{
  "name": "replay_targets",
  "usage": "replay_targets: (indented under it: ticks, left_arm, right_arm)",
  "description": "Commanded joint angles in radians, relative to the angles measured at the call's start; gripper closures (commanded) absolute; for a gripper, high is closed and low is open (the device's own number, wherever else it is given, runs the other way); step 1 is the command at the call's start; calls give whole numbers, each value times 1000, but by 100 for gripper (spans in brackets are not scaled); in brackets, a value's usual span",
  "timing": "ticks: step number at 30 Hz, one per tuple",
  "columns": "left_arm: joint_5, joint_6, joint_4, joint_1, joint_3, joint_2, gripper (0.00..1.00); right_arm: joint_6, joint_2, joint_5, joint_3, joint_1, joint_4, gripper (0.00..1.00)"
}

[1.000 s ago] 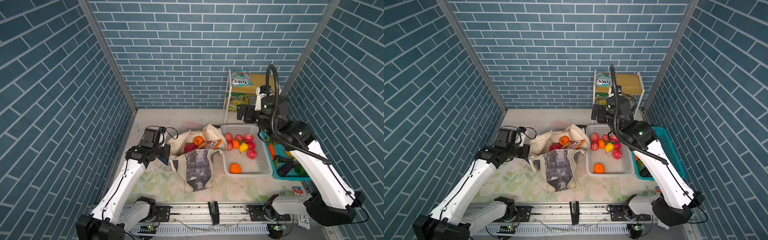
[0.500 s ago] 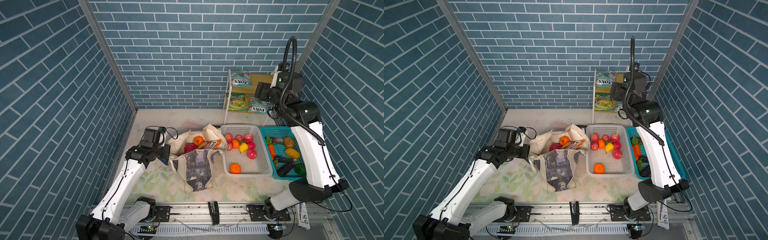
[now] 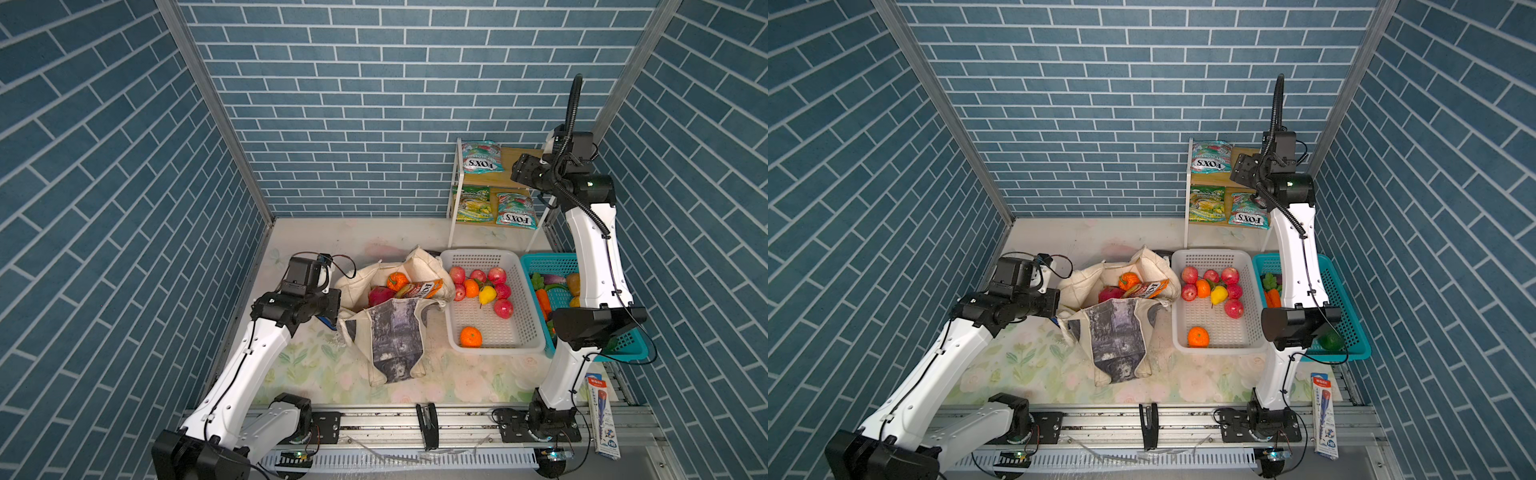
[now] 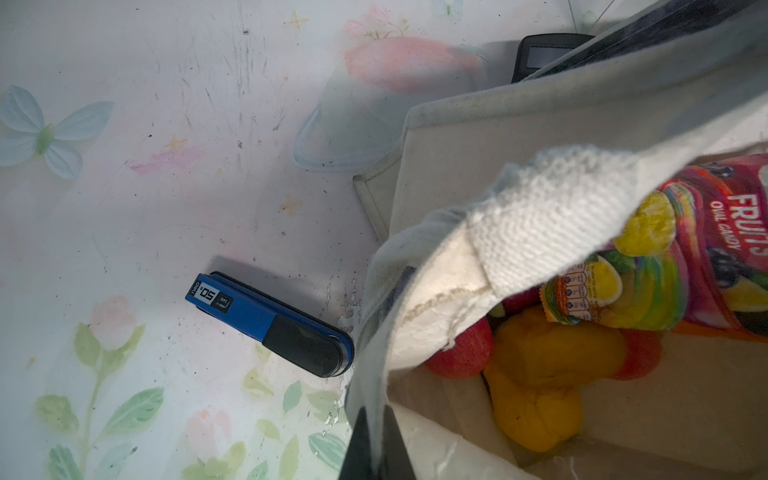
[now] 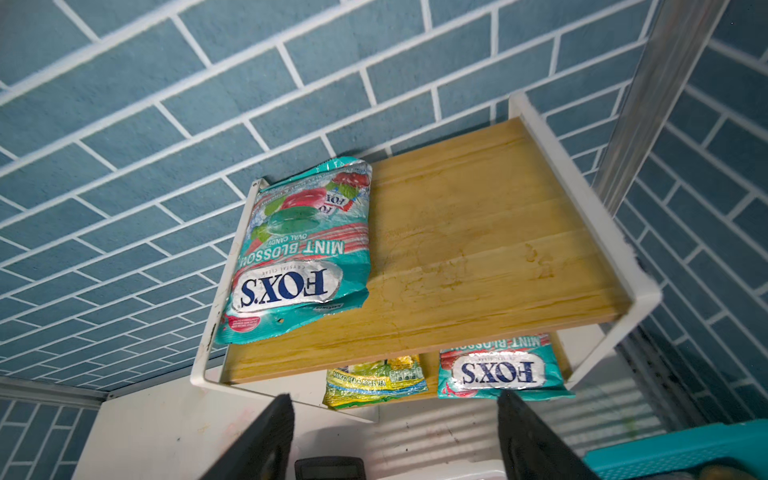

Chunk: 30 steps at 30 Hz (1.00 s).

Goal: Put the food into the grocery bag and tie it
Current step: 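Raise the right gripper out of the bag and move it to the shelf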

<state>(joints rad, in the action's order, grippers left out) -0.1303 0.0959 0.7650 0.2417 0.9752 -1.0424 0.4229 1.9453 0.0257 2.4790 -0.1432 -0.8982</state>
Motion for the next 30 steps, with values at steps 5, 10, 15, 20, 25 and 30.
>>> replay_targets:
  ticks: [5,10,15,20,25,30]
  left_arm:
    - [11,-12,10,-5,-3,2,95]
    - [11,-12,10,-5,-1,2,95]
    - [9,-12,10,-5,-1,3,95]
    - [9,-12,10,-5,-1,3,95]
    - [9,-12,10,-5,-1,3,95]
    - [9,-12,10,-5,-1,3,95]
  right_arm:
    - [128,48,-185,36,25,62,24]
    - [196,81,-242,36,44,111,26]
    - [237,122,-266,60,47,148,29]
    - [274,169,-279,105,48,174,32]
    - [318,206,-296,127,48,212,34]
    - [368,234,-300,131,48,258,35]
